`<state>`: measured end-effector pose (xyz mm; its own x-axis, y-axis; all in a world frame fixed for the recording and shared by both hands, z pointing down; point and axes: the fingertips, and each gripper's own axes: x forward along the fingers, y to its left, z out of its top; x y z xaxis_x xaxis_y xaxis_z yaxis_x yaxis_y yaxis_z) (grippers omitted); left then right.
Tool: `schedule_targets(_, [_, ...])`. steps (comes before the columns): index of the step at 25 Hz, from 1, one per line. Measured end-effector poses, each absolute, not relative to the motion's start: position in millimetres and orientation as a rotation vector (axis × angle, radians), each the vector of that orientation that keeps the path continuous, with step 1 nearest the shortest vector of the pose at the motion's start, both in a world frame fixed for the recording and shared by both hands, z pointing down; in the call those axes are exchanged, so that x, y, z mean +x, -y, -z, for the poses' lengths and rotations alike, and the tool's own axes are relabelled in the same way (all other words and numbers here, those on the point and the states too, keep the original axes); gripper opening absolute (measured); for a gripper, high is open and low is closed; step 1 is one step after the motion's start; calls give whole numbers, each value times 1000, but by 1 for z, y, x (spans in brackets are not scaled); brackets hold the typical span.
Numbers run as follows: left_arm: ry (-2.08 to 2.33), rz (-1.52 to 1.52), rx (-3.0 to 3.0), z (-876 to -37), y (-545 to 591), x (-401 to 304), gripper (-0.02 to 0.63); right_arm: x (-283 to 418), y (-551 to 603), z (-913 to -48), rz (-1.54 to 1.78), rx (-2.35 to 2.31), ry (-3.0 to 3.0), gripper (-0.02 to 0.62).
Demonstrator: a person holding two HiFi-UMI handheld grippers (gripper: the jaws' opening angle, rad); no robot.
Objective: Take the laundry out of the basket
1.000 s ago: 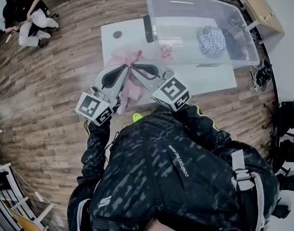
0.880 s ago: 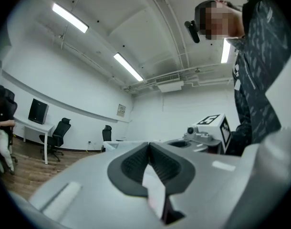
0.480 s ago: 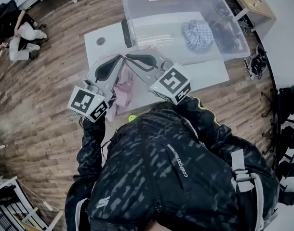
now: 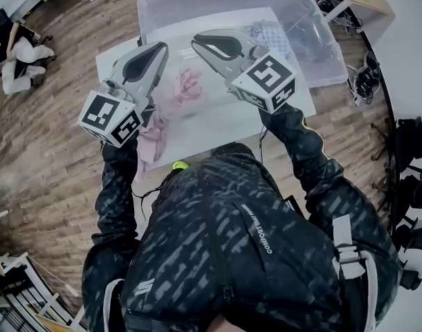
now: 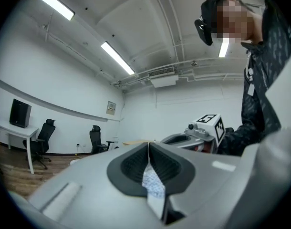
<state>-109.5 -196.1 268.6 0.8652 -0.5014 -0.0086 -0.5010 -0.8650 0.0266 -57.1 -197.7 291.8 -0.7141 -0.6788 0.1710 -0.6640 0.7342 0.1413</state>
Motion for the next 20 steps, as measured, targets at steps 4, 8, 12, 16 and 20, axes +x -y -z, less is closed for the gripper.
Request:
schedule_targets(4, [804,27,2983,-268,216,-75,8,-13,219,-304,43,1068,2708,41])
schedule_targets(8, [788,35,2956,-274,230,-41,8,25,234,-320,6,1063,2662,61])
schedule_targets(12, [753,57,2934,-288,245,1,8,62,253,-341,-32,1056,2615,78])
schedule_targets(16, [711,38,2916,-311,258,47,8,100,270,-361,-83,1046,2575,100])
schedule_targets(20, [688,44,2874,-334,274,82,8,136,284,-386,-163,1041,2532,123])
